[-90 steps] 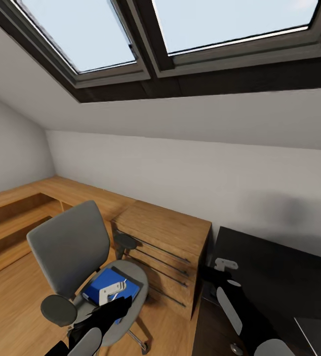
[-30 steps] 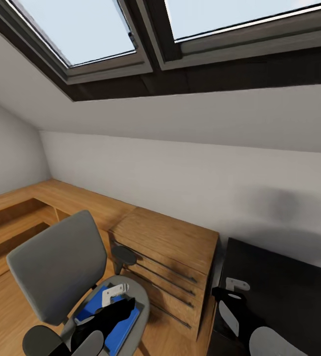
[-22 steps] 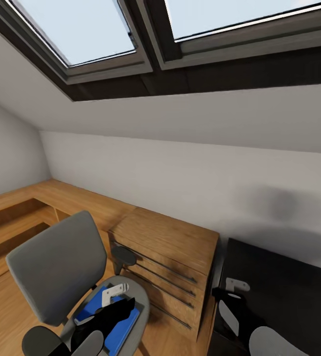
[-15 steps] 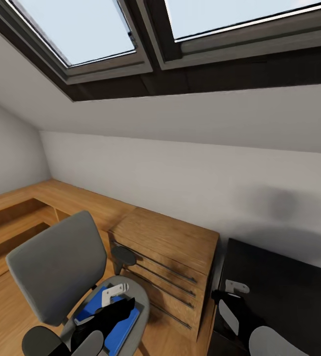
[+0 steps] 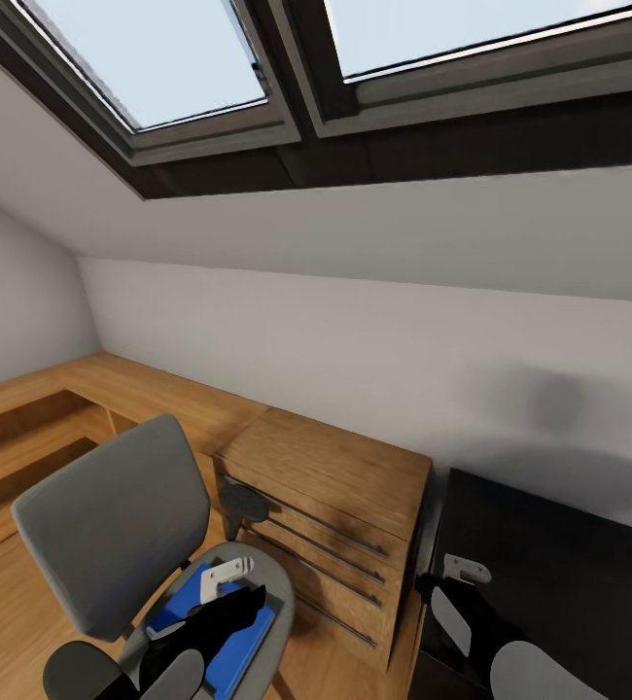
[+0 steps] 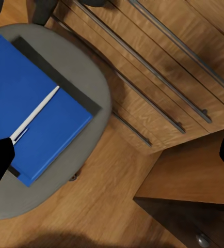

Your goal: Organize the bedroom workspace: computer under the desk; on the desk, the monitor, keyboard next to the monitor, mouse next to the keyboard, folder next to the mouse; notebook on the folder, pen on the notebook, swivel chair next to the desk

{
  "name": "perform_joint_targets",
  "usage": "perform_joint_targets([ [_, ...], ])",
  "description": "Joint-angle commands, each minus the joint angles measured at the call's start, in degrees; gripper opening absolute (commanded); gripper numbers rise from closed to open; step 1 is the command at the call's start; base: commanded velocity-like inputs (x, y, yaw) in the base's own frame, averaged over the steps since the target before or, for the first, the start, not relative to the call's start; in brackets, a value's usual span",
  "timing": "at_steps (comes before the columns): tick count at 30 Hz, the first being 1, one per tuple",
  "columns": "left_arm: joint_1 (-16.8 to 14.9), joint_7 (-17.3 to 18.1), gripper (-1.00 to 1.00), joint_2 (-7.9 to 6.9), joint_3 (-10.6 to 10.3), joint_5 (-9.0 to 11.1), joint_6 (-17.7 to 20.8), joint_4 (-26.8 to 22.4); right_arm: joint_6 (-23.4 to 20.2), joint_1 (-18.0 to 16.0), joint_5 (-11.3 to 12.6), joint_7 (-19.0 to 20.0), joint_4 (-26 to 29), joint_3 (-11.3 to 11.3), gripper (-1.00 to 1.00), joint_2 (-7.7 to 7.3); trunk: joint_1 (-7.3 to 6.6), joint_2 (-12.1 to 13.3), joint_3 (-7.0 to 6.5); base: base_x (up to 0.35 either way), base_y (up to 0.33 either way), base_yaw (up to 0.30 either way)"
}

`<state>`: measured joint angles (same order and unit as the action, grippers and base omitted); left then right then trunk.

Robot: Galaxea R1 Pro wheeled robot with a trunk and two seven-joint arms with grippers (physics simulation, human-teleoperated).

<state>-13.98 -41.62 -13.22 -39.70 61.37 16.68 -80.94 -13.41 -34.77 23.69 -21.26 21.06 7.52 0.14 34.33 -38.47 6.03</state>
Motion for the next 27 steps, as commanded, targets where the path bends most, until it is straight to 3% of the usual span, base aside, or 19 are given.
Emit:
perform_joint_targets([
  [1, -0.08, -0.39, 1.0, -0.05, -0.12, 0.24, 0.11, -0.09, -0.51, -0.04, 0.38, -0.45, 0.11, 0.48, 1.0, -0.06, 0.02, -0.09, 0.11, 0.0, 0.0, 0.0],
  [6, -0.08, -0.39, 1.0, -0.05, -0.12, 0.24, 0.11, -0.09, -1.16, -0.06, 0.71, -0.47, 0.12, 0.48, 1.0, -0.19, 0.02, -0.09, 0.11, 0.0, 0.0, 0.0],
  [16, -0.08, -0.36, 1.0, -0.05, -0.03, 0.42, 0.14, -0.09, -3.08, -0.78, 5.46, -0.52, -0.05, 0.48, 1.0, -2.2, 0.02, -0.09, 0.11, 0.0, 0.0, 0.0],
  [27, -0.08, -0.55, 1.0, -0.05, 0.37, 0.69, 0.12, -0.11, -6.1, -1.42, 6.47, -0.81, -0.18, 0.48, 1.0, -2.65, 0.02, -0.09, 0.11, 0.0, 0.0, 0.0],
])
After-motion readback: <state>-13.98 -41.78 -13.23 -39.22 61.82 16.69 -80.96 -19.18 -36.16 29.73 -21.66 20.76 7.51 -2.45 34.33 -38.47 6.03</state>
